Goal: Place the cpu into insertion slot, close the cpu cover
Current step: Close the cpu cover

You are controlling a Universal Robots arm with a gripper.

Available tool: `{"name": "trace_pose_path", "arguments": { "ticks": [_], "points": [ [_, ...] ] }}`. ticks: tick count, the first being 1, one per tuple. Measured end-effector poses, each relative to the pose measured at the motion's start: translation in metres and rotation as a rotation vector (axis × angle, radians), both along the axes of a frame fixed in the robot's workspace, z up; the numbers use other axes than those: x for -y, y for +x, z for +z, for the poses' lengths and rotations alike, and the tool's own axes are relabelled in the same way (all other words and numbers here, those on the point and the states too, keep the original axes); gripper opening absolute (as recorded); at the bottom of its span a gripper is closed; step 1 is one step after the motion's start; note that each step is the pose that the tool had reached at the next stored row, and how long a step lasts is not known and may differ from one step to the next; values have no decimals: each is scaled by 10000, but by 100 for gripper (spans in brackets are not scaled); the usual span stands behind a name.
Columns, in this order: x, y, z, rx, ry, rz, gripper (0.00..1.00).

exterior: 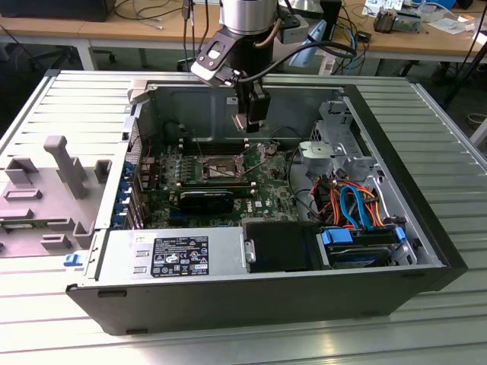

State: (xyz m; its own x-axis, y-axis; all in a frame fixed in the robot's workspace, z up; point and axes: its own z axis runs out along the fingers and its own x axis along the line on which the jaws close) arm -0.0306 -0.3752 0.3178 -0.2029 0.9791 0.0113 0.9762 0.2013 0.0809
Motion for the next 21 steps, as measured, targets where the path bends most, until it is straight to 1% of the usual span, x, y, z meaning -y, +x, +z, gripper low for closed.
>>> {"name": "trace_pose_path", "arguments": {
  "ticks": [21],
  "points": [
    [0, 0, -6, 0, 0, -220, 55]
  ]
}}
